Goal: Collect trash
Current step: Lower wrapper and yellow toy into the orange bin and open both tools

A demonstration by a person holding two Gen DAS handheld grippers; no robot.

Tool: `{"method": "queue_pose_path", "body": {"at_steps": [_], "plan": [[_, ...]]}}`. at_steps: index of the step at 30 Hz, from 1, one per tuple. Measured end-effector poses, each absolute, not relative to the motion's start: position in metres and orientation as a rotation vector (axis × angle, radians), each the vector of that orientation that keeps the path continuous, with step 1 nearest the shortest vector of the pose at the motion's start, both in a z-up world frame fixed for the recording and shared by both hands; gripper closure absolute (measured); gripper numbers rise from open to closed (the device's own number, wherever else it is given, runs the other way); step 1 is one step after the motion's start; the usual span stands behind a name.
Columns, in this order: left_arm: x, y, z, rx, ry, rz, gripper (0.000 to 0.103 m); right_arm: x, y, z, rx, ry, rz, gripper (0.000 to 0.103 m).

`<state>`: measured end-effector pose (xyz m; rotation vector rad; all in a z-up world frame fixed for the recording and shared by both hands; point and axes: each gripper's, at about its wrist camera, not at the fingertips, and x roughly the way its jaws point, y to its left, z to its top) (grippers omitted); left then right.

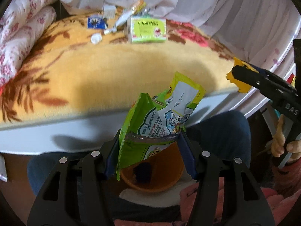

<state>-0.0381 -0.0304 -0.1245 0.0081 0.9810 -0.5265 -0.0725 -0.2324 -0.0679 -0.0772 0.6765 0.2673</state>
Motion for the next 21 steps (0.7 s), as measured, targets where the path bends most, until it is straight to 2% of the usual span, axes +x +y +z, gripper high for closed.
{"method": "queue_pose_path", "body": {"at_steps": [21], "plan": [[-0.017,-0.054,-0.252,0.137,1.356,-0.463,0.047,-0.053,-0.221,-0.193,-0.074,1.031,0.311,0.058]]}}
